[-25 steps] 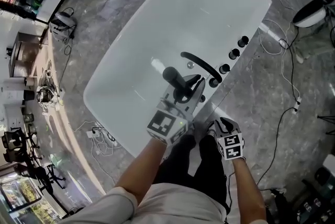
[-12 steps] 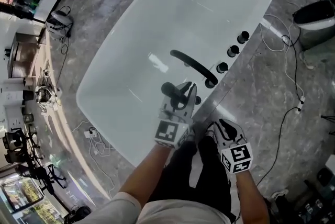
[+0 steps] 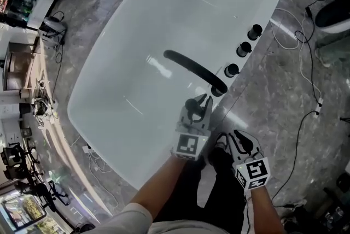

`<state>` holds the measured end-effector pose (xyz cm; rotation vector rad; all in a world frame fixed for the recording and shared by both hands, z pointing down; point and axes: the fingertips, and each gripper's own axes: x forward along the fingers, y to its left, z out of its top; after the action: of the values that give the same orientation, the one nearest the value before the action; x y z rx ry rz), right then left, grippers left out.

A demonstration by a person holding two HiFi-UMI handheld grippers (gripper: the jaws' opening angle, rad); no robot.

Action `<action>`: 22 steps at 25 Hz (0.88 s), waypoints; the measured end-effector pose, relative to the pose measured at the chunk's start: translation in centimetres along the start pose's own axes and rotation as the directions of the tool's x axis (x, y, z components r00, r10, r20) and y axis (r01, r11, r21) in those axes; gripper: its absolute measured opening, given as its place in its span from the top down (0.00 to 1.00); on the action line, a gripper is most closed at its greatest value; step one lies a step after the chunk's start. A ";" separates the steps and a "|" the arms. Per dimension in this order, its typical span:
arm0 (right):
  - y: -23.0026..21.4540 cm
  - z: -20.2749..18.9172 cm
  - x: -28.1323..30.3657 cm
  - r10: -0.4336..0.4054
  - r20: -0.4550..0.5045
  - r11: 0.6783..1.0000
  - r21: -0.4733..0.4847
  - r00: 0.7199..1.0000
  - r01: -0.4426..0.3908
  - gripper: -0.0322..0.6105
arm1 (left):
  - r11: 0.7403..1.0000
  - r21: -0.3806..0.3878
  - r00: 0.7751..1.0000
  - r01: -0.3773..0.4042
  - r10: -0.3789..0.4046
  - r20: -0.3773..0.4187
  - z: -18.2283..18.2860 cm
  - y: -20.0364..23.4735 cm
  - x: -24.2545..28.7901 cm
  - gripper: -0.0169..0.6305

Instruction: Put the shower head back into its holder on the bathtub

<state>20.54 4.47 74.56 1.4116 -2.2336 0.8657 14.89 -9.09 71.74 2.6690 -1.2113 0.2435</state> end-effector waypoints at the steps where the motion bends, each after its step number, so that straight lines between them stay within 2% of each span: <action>1: -0.7 -0.4 0.3 -0.005 0.000 1.000 -0.001 1.000 0.005 0.82 | 1.000 0.016 1.000 -0.003 0.003 0.004 -0.9 0.0 0.2 0.91; 4: -2.1 -1.0 1.4 -0.003 0.004 1.000 -0.016 1.000 0.003 0.82 | 0.994 0.109 1.000 0.004 -0.005 0.015 -2.2 -0.6 0.7 0.91; 6: -2.8 -1.1 2.0 0.009 0.002 0.999 -0.032 1.000 -0.009 0.82 | 0.991 0.136 1.000 0.004 -0.006 0.010 -3.0 -1.0 0.9 0.91; 16: -2.0 -0.1 3.3 0.055 0.004 0.995 -0.080 0.998 -0.055 0.82 | 0.990 0.143 1.000 0.001 0.001 -0.013 -5.9 -0.6 0.9 0.91; 22: -1.8 -0.1 3.4 0.076 0.018 0.992 -0.102 0.997 -0.074 0.82 | 0.993 0.116 1.000 -0.022 0.021 0.008 -8.3 -0.9 1.0 0.91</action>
<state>20.69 1.66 77.19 1.3053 -2.3259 0.7528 15.66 -7.12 79.89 2.7588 -1.2655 0.3175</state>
